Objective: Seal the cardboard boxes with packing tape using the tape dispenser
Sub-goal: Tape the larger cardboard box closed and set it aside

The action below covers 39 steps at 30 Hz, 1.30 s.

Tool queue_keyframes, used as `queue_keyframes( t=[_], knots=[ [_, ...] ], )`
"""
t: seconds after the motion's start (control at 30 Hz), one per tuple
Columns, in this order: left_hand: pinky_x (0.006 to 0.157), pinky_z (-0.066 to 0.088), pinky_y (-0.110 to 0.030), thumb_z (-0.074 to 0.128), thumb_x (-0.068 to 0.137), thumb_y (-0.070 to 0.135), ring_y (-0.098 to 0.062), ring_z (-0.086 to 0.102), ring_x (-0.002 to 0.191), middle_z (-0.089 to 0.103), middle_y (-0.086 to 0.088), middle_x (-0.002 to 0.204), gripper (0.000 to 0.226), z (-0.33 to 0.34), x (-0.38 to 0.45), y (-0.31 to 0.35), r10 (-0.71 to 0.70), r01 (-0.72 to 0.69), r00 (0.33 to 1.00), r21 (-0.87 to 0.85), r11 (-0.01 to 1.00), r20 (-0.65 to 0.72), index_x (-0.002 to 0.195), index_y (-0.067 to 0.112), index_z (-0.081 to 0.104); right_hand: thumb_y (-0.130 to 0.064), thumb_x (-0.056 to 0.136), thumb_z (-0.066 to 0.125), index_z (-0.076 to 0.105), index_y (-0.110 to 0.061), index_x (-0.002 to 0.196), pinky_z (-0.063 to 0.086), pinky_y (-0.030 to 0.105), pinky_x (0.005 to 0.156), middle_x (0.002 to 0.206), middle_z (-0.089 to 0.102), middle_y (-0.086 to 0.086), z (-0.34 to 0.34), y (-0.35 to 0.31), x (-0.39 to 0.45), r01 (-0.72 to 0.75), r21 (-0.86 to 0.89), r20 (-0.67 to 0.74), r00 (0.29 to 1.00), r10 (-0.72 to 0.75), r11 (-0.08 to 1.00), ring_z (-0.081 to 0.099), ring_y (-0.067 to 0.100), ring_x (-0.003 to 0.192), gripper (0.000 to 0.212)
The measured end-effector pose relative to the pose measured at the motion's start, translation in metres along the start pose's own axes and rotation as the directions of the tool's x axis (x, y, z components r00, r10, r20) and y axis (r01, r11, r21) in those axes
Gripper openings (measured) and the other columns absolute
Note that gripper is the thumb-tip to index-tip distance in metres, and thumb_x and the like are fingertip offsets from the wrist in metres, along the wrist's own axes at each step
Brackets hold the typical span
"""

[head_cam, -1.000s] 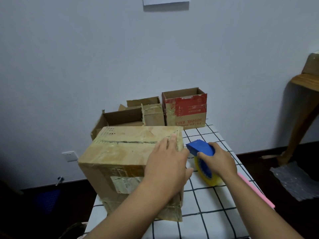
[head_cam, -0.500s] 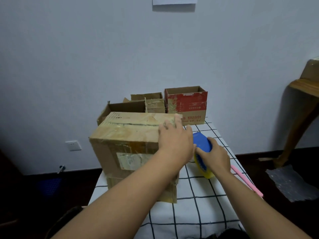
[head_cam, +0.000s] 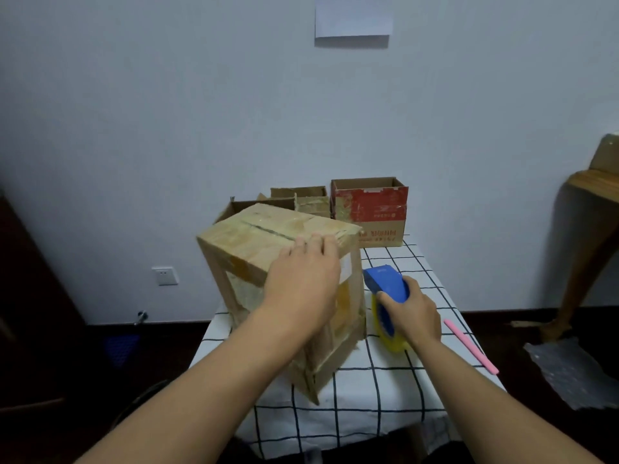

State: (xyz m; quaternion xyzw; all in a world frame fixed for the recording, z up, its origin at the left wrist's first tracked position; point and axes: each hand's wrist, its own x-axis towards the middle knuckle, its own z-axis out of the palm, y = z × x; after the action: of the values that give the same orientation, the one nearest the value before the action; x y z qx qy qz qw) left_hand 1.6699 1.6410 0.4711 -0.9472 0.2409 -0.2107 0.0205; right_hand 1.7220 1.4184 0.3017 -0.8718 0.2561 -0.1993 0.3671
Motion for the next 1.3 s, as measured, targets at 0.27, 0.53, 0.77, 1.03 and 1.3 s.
queue_keyframes(
  t=[0.27,0.53,0.77,1.03,1.3],
  knots=[
    [0.101,0.045,-0.036,0.059,0.094,0.033,-0.015,0.036,0.140,0.033,0.008,0.157,0.068,0.001,-0.027,-0.079,0.285,-0.277,0.956,-0.103,0.955,0.068,0.147,0.040,0.017,-0.063,0.078,0.062,0.042,-0.033,0.132,0.043,0.036,0.064,0.093,0.054,0.001,0.001,0.003,-0.004,-0.011,0.048,0.003,1.000,0.011,0.999,0.054,0.024,0.081,0.065],
    [0.107,0.033,-0.032,0.053,0.087,0.063,-0.014,0.032,0.139,0.029,0.007,0.156,0.081,0.022,-0.019,-0.110,0.259,-0.221,0.954,-0.230,0.948,0.151,0.153,0.038,0.012,-0.061,0.080,0.063,0.041,-0.034,0.134,0.042,0.034,0.061,0.094,0.057,0.001,0.005,0.004,-0.007,-0.006,0.055,-0.025,1.000,0.008,0.998,0.056,0.025,0.082,0.064],
    [0.119,0.015,-0.039,0.055,0.079,0.076,-0.020,0.004,0.151,-0.005,0.002,0.165,0.110,0.029,-0.002,-0.102,0.194,-0.136,0.916,-0.183,0.974,0.350,0.157,0.026,-0.004,-0.063,0.079,0.063,0.039,-0.036,0.133,0.043,0.034,0.061,0.091,0.056,-0.001,0.007,0.007,-0.011,-0.002,0.034,-0.053,0.999,0.004,0.999,0.056,0.022,0.079,0.065],
    [0.118,0.005,-0.034,0.044,0.077,0.084,-0.020,0.002,0.151,-0.002,-0.004,0.165,0.115,0.030,0.001,-0.100,0.205,-0.170,0.924,-0.132,0.977,0.323,0.157,0.017,-0.003,-0.061,0.081,0.063,0.038,-0.034,0.135,0.042,0.033,0.060,0.093,0.056,0.001,0.007,0.006,-0.008,-0.009,0.018,-0.042,0.999,0.010,1.000,0.055,0.022,0.080,0.065],
    [0.119,0.018,-0.036,0.034,0.090,0.070,-0.017,0.014,0.150,0.014,0.003,0.164,0.082,0.036,-0.032,-0.101,0.125,-0.117,0.984,-0.073,0.990,0.124,0.156,0.027,0.012,-0.063,0.080,0.062,0.039,-0.035,0.132,0.041,0.032,0.057,0.088,0.053,-0.003,0.007,0.006,-0.008,0.005,0.007,-0.040,0.999,-0.004,1.000,0.053,0.019,0.075,0.064]
  ],
)
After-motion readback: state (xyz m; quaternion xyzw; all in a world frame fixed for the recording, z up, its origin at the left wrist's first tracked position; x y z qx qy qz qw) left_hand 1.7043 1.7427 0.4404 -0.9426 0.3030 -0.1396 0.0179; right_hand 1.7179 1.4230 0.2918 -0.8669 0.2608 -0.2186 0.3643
